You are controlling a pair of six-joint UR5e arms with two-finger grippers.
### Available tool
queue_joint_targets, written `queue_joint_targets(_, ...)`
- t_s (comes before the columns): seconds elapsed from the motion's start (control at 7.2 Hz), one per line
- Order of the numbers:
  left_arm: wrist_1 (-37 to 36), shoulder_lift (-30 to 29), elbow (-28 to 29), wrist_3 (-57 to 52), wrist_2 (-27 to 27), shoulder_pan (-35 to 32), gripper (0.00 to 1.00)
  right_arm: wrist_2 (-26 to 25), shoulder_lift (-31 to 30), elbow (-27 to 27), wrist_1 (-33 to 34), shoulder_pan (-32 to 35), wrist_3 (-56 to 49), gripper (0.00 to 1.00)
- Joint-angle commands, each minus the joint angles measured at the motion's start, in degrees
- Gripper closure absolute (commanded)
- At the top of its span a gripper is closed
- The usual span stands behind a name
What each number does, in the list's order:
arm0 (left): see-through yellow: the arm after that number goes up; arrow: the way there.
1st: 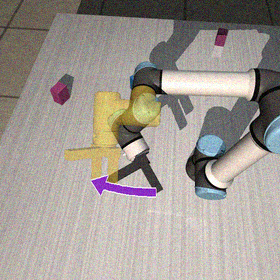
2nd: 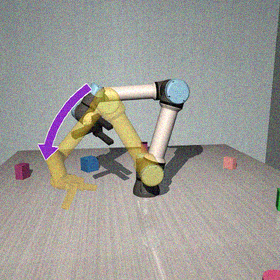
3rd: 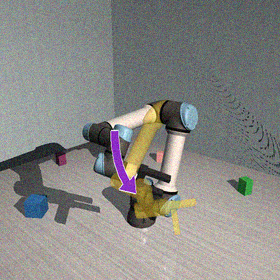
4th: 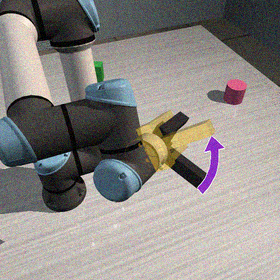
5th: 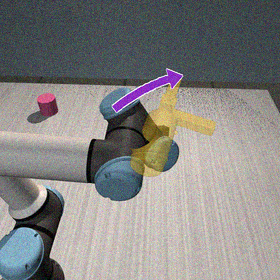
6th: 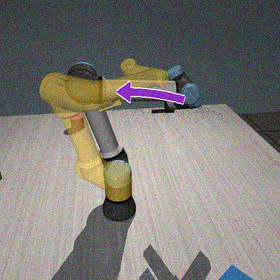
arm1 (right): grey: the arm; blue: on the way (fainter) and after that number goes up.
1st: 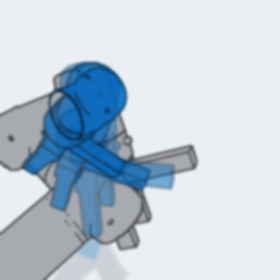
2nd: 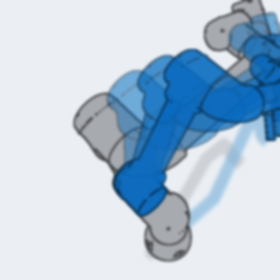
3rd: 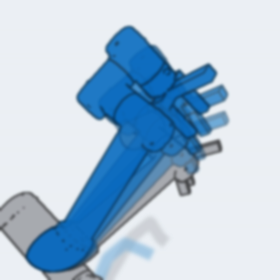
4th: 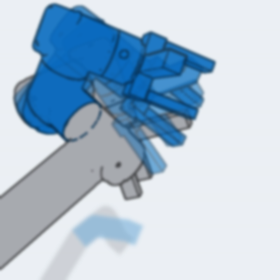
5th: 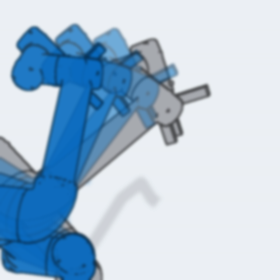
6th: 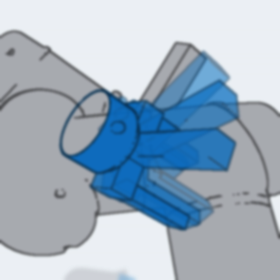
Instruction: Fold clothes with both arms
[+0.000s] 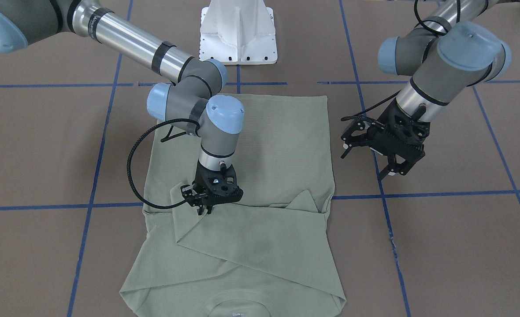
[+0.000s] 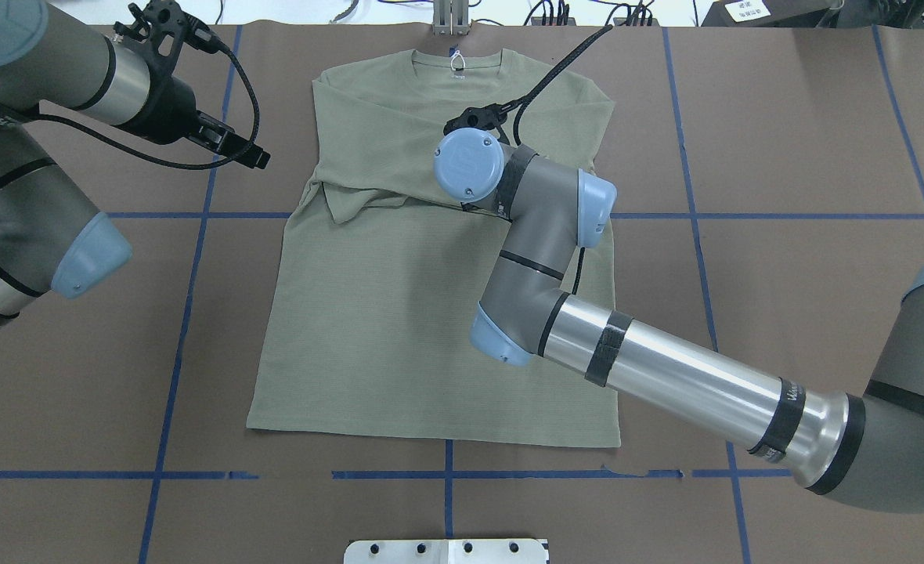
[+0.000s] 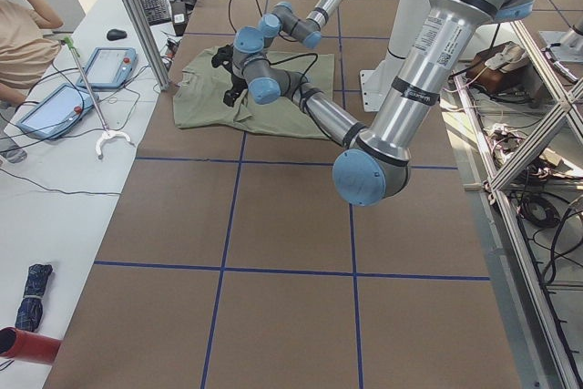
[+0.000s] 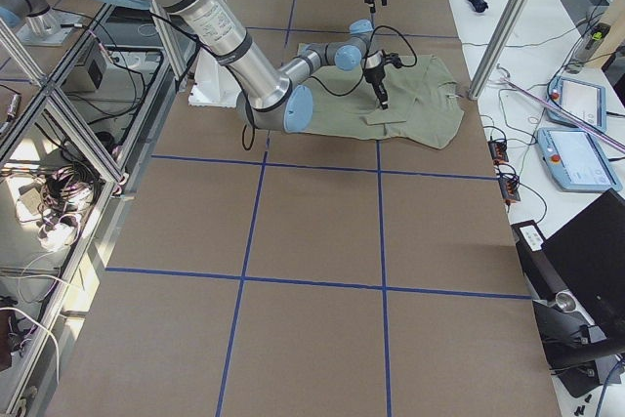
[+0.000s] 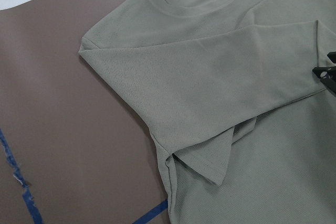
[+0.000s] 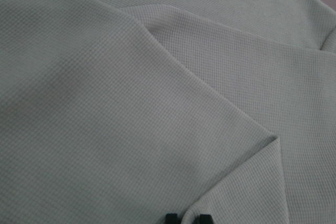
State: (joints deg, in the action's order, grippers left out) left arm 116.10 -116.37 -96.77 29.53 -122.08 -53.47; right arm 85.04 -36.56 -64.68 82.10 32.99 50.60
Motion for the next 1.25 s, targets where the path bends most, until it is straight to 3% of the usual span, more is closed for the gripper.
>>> queue_joint_targets(0.0,0.0,-0.1,0.0,0.1,0.0,0.0,0.00,-0.7,0.0,-0.6,0.3,0.1,-0.4,1.00)
queue_joint_targets(0.56,1.0,-0.2,-0.1,1.9,0.1,0.3,0.00,-0.2,-7.6,-9.5,2.5,4.3,-9.6,1.00)
queue_joint_targets(1.11,1.1,-0.3,-0.7,2.8,0.1,0.3,0.00,-0.1,-10.2,-9.6,1.6,7.7,-14.9,1.00)
